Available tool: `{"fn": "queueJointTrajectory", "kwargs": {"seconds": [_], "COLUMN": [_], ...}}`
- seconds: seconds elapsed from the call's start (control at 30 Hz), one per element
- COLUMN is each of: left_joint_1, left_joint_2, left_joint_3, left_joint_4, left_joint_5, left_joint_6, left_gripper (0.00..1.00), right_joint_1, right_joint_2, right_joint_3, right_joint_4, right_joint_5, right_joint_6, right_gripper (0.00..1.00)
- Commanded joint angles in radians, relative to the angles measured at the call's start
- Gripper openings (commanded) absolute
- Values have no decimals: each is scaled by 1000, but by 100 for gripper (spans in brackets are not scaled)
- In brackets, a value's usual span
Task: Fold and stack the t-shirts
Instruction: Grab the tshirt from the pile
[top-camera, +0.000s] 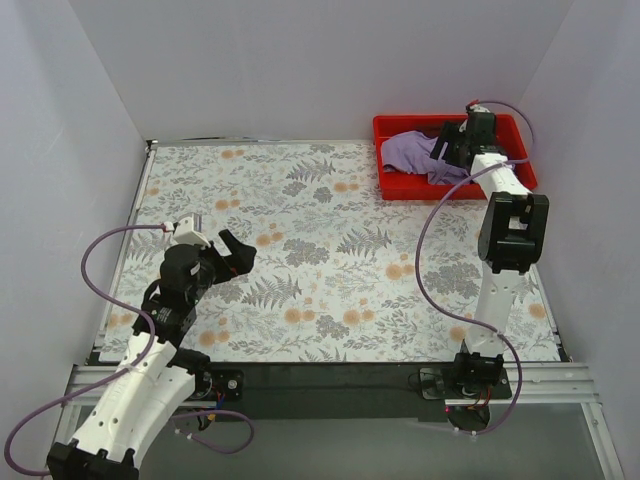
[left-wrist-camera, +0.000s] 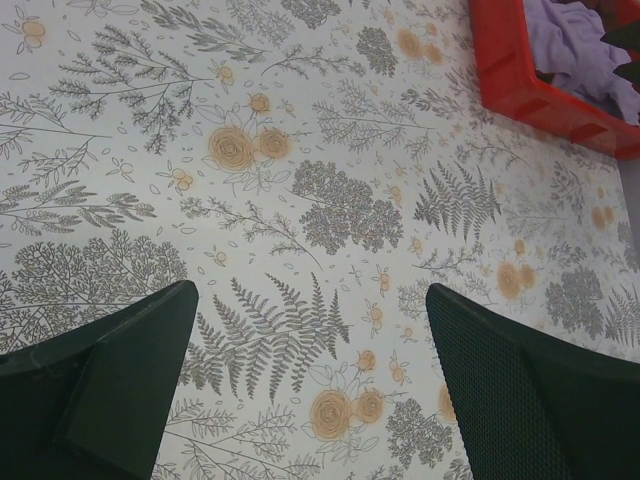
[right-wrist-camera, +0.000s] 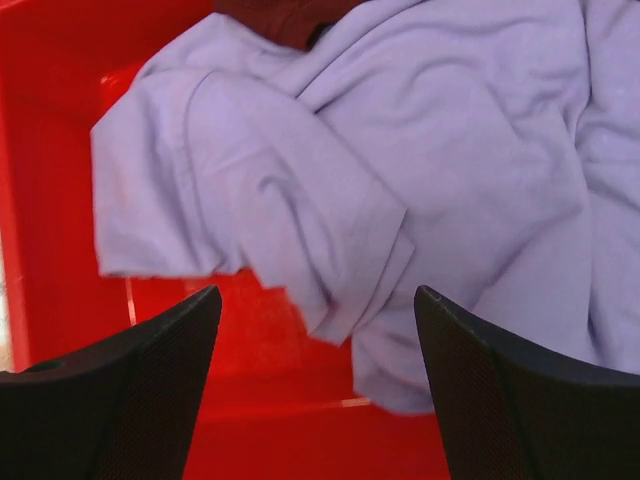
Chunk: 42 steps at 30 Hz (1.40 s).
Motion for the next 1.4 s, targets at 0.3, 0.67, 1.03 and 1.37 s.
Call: {"fn": "queueJointTrajectory", "kwargs": {"seconds": [0.3,0.67,1.03,1.37], "left_joint_1": [-1,5,7,7], "left_joint_2": [56,66,70,41], "left_joint_3": [21,26,25,25], "left_joint_4": [-6,-12,-12,-12], "left_joint_5": [-16,-18,-16,-4], "left_joint_6": [5,3,3,-2], "left_gripper": [98,98,98,98], "right_joint_1": [-22,-8,-10,-3], "right_joint_2": [175,126,122,-328], "right_joint_3": [121,107,150,68], "right_joint_4": [93,141,135,90], "right_joint_5": [-169,-247,-259,-318], "right_joint_6": [13,10,-19,-62], "right_gripper": [77,56,1,1]}}
